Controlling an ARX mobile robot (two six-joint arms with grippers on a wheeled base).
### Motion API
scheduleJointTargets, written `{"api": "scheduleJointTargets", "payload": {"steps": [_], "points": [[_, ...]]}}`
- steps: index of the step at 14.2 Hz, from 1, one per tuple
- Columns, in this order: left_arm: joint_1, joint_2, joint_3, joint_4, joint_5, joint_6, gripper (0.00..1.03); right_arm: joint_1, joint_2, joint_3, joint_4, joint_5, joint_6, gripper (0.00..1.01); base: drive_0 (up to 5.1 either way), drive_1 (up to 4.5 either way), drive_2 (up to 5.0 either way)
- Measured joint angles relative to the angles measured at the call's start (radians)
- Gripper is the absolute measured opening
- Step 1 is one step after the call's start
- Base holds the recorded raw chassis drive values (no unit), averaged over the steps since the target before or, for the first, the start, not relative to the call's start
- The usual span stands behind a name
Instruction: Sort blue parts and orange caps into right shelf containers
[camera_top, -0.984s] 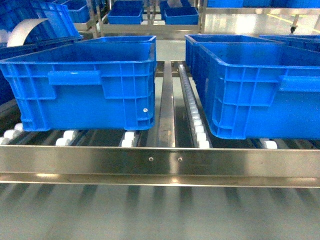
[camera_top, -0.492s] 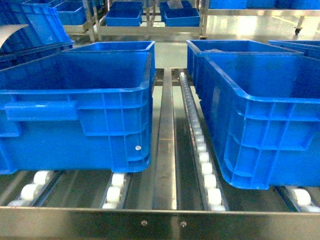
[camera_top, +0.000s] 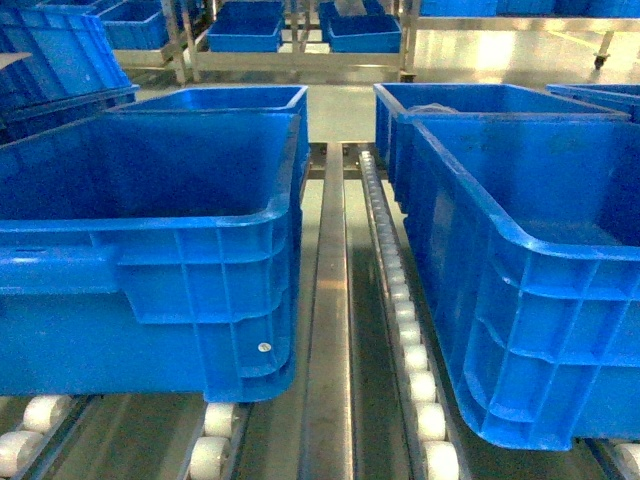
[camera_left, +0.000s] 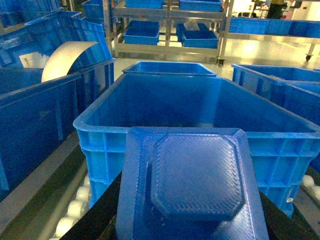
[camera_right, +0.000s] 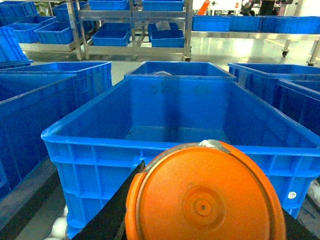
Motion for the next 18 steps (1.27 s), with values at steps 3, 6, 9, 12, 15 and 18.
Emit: {"api": "scheduleJointTargets", "payload": {"steps": [3, 6, 9, 12, 15, 18], "points": [[0.0, 0.0, 0.0, 0.0, 0.0, 0.0, 0.41, 0.0, 0.0, 0.0, 0.0, 0.0, 0.0, 0.43, 0.0, 0.0, 0.0], [0.0, 0.0, 0.0, 0.0, 0.0, 0.0, 0.41, 0.0, 0.0, 0.0, 0.0, 0.0, 0.0, 0.43, 0.0, 0.0, 0.0], [0.0, 0.0, 0.0, 0.0, 0.0, 0.0, 0.41, 0.0, 0.0, 0.0, 0.0, 0.0, 0.0, 0.43, 0.0, 0.0, 0.0], [0.0, 0.0, 0.0, 0.0, 0.0, 0.0, 0.41, 0.0, 0.0, 0.0, 0.0, 0.0, 0.0, 0.43, 0.0, 0.0, 0.0], [0.0, 0.0, 0.0, 0.0, 0.0, 0.0, 0.41, 0.0, 0.0, 0.0, 0.0, 0.0, 0.0, 0.43, 0.0, 0.0, 0.0], [0.0, 0.0, 0.0, 0.0, 0.0, 0.0, 0.41, 0.0, 0.0, 0.0, 0.0, 0.0, 0.0, 0.43, 0.0, 0.0, 0.0]]}}
